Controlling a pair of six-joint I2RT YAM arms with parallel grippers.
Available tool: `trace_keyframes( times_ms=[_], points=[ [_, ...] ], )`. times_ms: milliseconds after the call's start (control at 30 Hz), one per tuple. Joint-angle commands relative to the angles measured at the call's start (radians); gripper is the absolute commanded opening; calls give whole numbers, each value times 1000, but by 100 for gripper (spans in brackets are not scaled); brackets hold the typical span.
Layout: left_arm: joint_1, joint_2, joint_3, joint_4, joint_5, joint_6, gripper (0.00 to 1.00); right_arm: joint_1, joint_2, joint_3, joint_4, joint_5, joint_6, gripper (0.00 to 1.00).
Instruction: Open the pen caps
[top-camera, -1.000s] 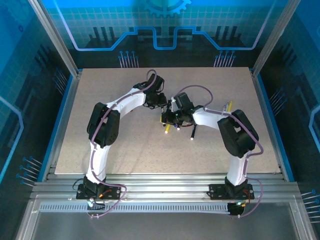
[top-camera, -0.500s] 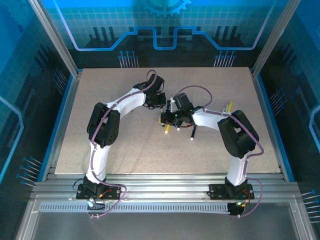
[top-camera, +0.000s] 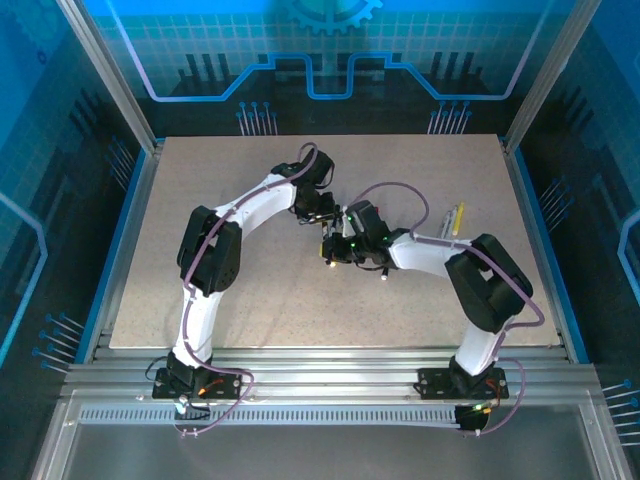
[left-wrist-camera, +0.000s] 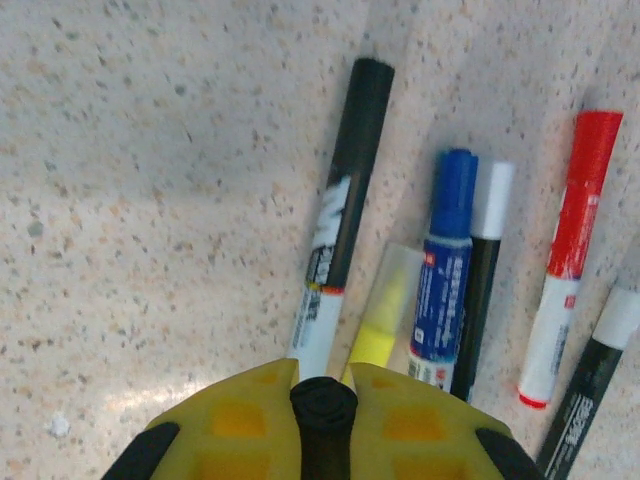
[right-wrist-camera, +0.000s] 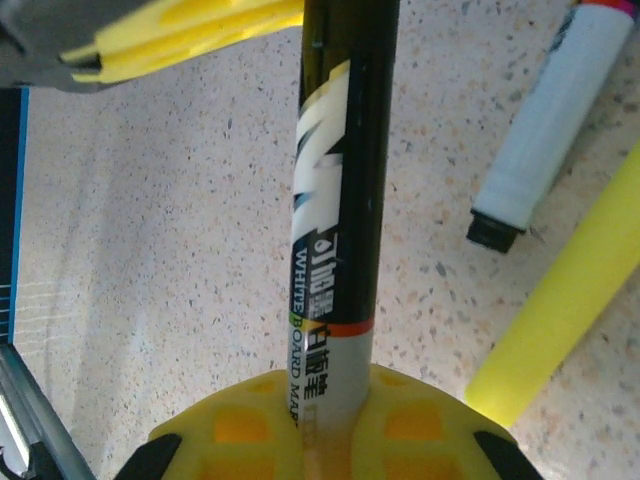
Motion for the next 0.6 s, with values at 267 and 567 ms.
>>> trace_keyframes(
  times_ms=[267, 567],
  points=[
    [61, 49, 71, 151, -192, -7, 0, 191, -141, -84, -134, -85, -9, 0],
    [83, 59, 89, 152, -222, 8, 0, 188, -236, -139, -203, -44, -20, 0]
  ],
)
